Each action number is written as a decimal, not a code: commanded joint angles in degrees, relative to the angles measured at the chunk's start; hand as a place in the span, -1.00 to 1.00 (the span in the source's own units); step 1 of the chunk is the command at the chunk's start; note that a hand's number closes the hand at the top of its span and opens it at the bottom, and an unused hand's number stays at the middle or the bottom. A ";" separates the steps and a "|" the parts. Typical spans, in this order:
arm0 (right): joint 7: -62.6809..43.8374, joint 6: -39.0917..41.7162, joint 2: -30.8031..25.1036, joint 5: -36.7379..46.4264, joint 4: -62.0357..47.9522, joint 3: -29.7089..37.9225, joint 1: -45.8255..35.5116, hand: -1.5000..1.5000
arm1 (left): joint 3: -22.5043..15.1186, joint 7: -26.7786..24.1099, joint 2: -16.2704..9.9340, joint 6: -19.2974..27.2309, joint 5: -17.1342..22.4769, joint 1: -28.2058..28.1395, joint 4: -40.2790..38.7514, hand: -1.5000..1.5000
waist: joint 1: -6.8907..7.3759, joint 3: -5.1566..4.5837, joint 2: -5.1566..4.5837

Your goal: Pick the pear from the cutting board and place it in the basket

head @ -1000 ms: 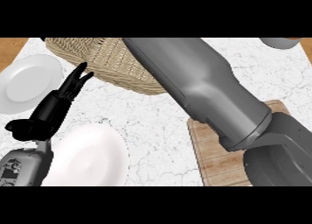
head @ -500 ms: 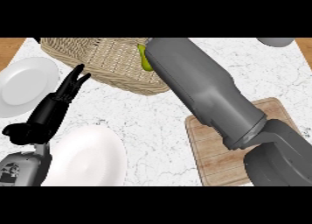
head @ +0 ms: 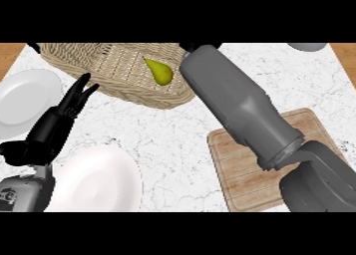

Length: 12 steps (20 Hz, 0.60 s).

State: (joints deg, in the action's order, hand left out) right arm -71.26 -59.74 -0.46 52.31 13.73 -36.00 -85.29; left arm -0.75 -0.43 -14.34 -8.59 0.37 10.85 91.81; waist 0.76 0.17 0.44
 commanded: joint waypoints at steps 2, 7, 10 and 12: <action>-11.48 -8.29 0.43 2.83 -1.43 0.83 0.97 -1.00 | 0.71 0.53 -0.36 -0.26 -0.06 -1.21 -1.71 0.00 | -0.56 -0.22 -0.05; -8.10 -9.41 0.44 3.63 -2.21 2.74 0.97 -1.00 | 1.32 1.23 -1.15 -2.06 1.16 -1.36 -0.92 0.00 | -0.12 -0.20 -0.40; -9.06 -8.68 0.44 4.18 0.11 3.02 -2.41 -1.00 | -0.96 2.36 1.18 0.48 -1.83 1.55 -2.69 0.00 | -0.25 -0.22 -0.39; -7.40 -14.26 0.44 3.65 -0.09 5.41 -1.79 -1.00 | 0.25 2.40 0.07 -1.00 0.20 -1.77 0.20 0.00 | -0.46 -0.15 -0.19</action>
State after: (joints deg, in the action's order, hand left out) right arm -71.52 -67.42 -0.33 55.81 12.55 -32.72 -85.63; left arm -0.68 -0.29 -14.17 -9.27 0.15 9.56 92.64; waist 0.77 0.15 0.35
